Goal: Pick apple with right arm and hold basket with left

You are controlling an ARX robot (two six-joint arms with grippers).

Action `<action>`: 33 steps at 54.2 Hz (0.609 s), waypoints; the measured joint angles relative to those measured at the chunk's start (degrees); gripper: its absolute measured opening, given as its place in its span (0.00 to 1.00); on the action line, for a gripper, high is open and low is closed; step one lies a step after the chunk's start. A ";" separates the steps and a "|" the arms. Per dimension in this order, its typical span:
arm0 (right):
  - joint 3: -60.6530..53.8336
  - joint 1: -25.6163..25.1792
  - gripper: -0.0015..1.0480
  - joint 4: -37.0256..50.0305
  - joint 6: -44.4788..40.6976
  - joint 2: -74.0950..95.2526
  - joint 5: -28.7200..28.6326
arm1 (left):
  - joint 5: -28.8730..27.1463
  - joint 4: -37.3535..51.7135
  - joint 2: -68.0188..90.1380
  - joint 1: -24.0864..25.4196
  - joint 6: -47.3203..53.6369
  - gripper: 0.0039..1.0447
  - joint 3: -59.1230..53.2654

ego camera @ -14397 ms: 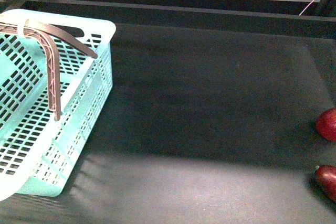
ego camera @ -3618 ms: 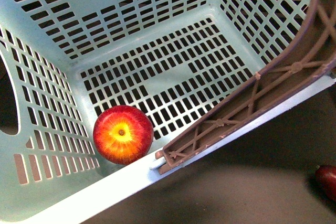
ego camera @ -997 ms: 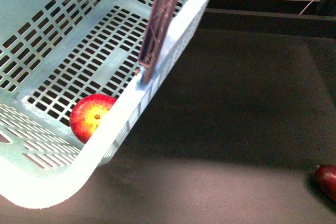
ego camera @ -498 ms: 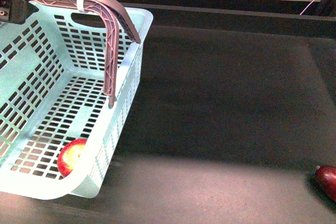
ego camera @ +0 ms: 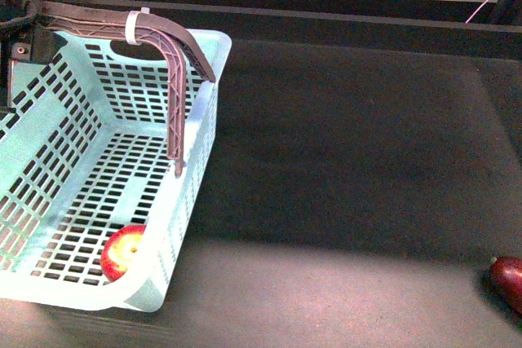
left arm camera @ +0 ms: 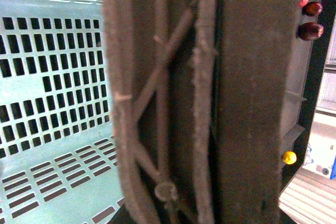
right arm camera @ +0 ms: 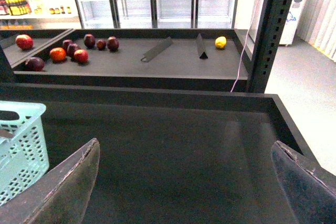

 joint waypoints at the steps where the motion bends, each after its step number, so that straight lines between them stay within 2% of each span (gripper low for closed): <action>1: 0.00 0.00 0.92 0.00 0.00 0.00 0.00 | 0.00 -0.02 0.09 0.04 -0.09 0.14 0.00; 11: 0.00 0.00 0.92 0.00 0.00 0.00 0.00 | 0.00 -1.01 0.28 0.28 -1.05 0.14 -0.02; 14: 0.00 0.00 0.92 0.00 0.00 0.00 0.00 | 0.85 -0.98 0.24 0.28 -1.40 0.26 -0.26; 22: 0.00 0.00 0.92 0.00 0.00 0.00 0.00 | 1.16 -2.29 -1.11 0.09 -1.64 0.47 -0.81; 33: 0.00 0.00 0.92 0.00 0.00 0.00 0.00 | 1.05 -8.72 -12.24 -0.50 -2.51 0.84 -4.61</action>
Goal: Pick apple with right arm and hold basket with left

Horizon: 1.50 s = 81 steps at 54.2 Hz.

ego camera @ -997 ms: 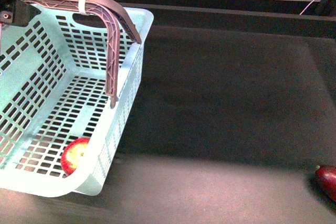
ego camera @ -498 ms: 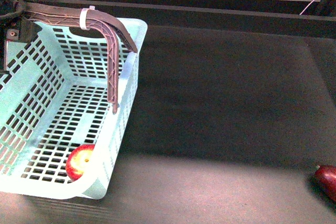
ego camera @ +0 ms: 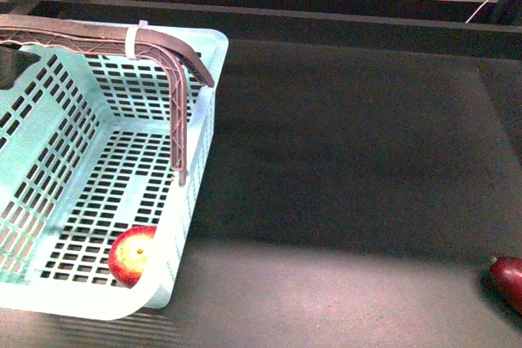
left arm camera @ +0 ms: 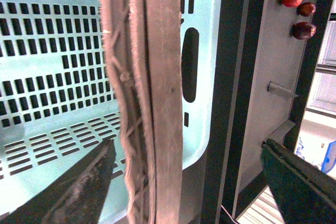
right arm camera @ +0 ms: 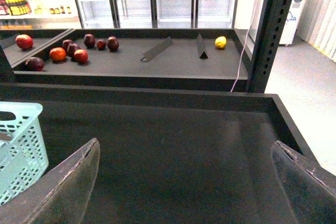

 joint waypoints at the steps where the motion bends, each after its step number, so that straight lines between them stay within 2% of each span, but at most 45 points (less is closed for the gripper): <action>1: 0.00 0.00 0.92 0.00 0.00 0.00 0.00 | -0.13 -0.85 -1.31 -0.04 -0.15 0.87 -0.57; 3: 0.00 0.00 0.92 0.00 0.00 0.00 0.02 | -0.85 -4.44 -5.40 -0.22 -0.22 0.95 -2.03; 11: 0.00 0.00 0.92 0.00 0.00 0.00 0.00 | -3.43 -13.92 -15.91 -1.55 1.25 0.94 -4.83; 14: 0.00 0.00 0.92 0.00 0.00 0.00 0.00 | -5.18 -14.05 -19.37 -2.78 4.81 0.93 -5.57; 15: 0.00 0.00 0.92 0.00 -0.02 0.00 -0.02 | -5.14 -12.11 -20.20 -3.02 6.78 0.92 -6.43; 17: 0.00 0.00 0.92 0.00 0.00 0.00 -0.02 | -5.20 -0.13 -23.85 -3.98 14.88 0.85 -11.21; 18: 0.00 0.00 0.92 0.00 0.00 0.00 -0.02 | -5.29 2.86 -24.74 -4.26 17.49 0.83 -12.44; 20: 0.00 0.00 0.92 0.00 0.00 0.00 0.02 | -5.86 13.75 -28.09 -5.27 30.53 0.76 -16.98; 21: -0.02 0.00 0.92 0.00 0.00 0.00 -0.02 | -5.88 16.13 -28.89 -5.42 32.09 0.74 -18.01; 25: 0.00 0.00 0.92 0.00 0.00 0.00 0.00 | -4.37 31.71 -34.88 -5.22 61.11 0.57 -25.07; 27: -0.02 0.00 0.92 0.00 0.00 0.00 0.02 | -3.67 34.58 -37.03 -4.13 71.38 0.49 -27.69; 35: 0.00 0.00 0.92 0.00 0.00 0.00 0.00 | -1.40 36.09 -40.79 -1.49 84.83 0.25 -35.08; 42: -0.02 0.00 0.92 0.00 0.00 0.00 0.02 | 0.57 36.59 -44.74 0.48 88.06 0.02 -39.74; 55: -0.02 0.00 0.92 0.00 0.00 0.00 0.00 | 3.30 35.76 -52.50 3.45 89.39 0.03 -46.10; 57: 0.00 0.00 0.92 0.00 0.00 0.00 0.00 | 6.27 35.17 -53.77 5.09 89.46 0.03 -46.86; 62: 0.00 0.00 0.92 0.00 0.00 0.00 0.02 | 7.91 33.94 -56.41 7.91 89.55 0.03 -48.30; 81: -0.02 0.00 0.92 0.00 0.00 0.00 0.00 | 8.35 26.88 -69.53 8.39 89.70 0.03 -53.42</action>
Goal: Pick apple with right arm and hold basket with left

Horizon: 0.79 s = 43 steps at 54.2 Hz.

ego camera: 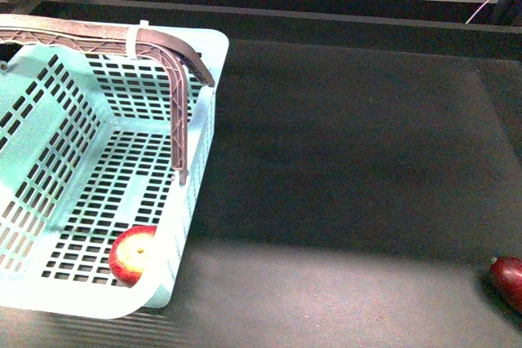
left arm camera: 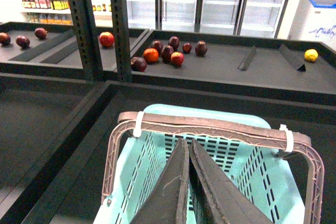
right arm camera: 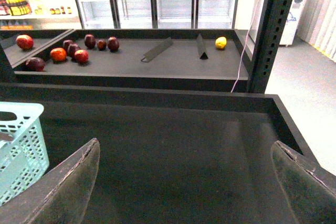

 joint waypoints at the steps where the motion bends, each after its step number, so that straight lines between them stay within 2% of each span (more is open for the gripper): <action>1: 0.02 0.00 0.92 0.00 0.00 0.00 0.00 | -0.02 0.22 -0.28 0.00 0.00 0.03 -0.48; 43: 0.00 0.00 0.92 0.00 0.00 0.00 0.00 | 0.00 -15.96 -16.94 0.00 0.02 0.03 -0.76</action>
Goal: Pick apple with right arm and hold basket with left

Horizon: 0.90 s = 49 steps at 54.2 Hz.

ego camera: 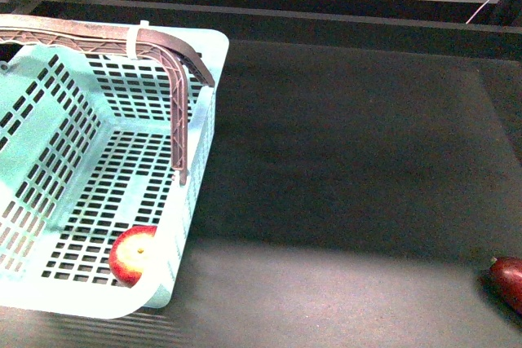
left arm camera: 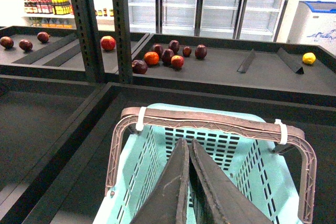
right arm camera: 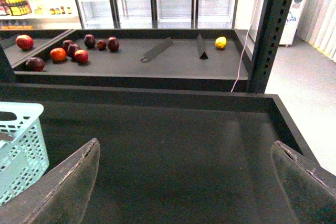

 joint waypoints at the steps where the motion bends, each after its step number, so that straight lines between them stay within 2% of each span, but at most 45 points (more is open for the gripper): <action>1: 0.02 0.00 0.92 0.00 0.00 0.00 0.00 | 0.00 -0.94 -0.68 0.00 0.02 0.03 0.02; 3: 0.02 0.00 0.92 0.00 0.00 0.00 0.02 | 0.02 -6.54 -4.66 0.00 0.02 0.03 0.02; 6: 0.00 0.00 0.92 0.00 0.00 0.00 0.00 | 0.00 -8.57 -7.85 0.00 0.02 0.03 0.02; 45: 0.00 0.00 0.92 0.00 0.00 0.00 0.00 | 0.00 -8.96 -8.74 0.00 0.02 0.03 0.02; 47: 0.02 0.00 0.92 0.00 0.00 0.00 0.00 | 0.00 -8.96 -8.74 0.00 0.00 0.05 0.02; 49: 0.00 0.00 0.92 0.00 0.00 0.00 0.00 | 0.00 -8.96 -8.74 0.00 0.00 0.14 0.02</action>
